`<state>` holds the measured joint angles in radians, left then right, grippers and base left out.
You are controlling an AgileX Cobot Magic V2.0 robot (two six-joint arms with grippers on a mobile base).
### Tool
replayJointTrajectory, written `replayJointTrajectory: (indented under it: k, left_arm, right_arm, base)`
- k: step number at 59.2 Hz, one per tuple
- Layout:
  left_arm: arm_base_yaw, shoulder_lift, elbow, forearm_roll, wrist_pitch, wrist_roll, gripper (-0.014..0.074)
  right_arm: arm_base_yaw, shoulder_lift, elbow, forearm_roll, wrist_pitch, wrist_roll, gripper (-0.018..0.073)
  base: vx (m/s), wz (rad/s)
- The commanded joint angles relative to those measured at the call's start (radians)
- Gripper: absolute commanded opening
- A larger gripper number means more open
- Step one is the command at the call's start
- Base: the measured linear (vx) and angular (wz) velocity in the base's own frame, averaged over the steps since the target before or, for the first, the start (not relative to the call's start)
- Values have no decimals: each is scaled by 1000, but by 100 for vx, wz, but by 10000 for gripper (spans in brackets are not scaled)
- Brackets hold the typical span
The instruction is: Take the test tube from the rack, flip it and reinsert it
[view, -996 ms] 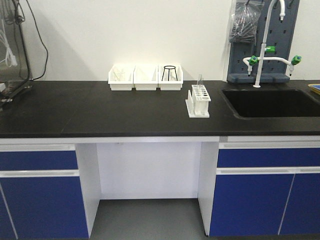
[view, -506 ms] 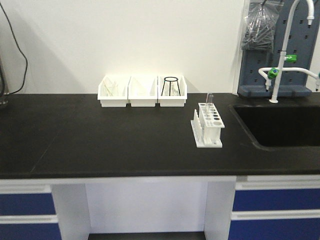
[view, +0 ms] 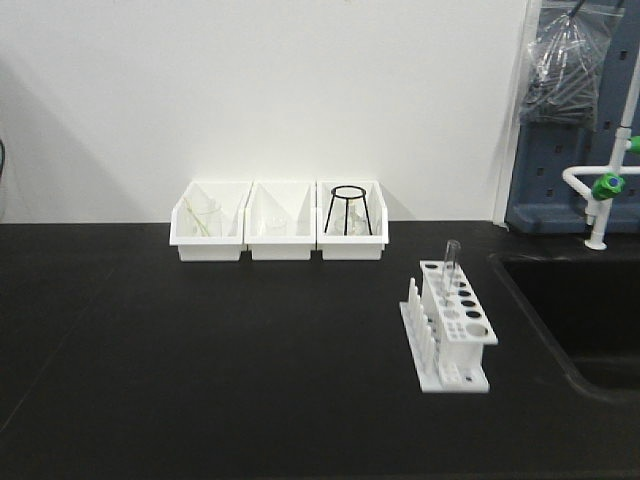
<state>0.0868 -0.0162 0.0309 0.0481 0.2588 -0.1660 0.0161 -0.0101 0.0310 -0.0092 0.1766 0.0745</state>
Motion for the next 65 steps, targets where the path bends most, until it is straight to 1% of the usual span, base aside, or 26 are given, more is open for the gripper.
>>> replayJointTrajectory:
  k: [1, 41, 65]
  left_arm:
    - [-6, -11, 2, -5, -79, 0, -6]
    - [-6, -11, 2, -5, -79, 0, -6]
    - [-6, -11, 2, -5, -79, 0, -6]
  right_arm:
    - [-6, -11, 0, -6, -80, -3, -8]
    - [-6, -11, 0, -6, -80, -3, -8]
    - [-6, -11, 0, -6, -80, -3, -8]
  base:
    - [48, 0]
    - [42, 1]
    - [21, 1]
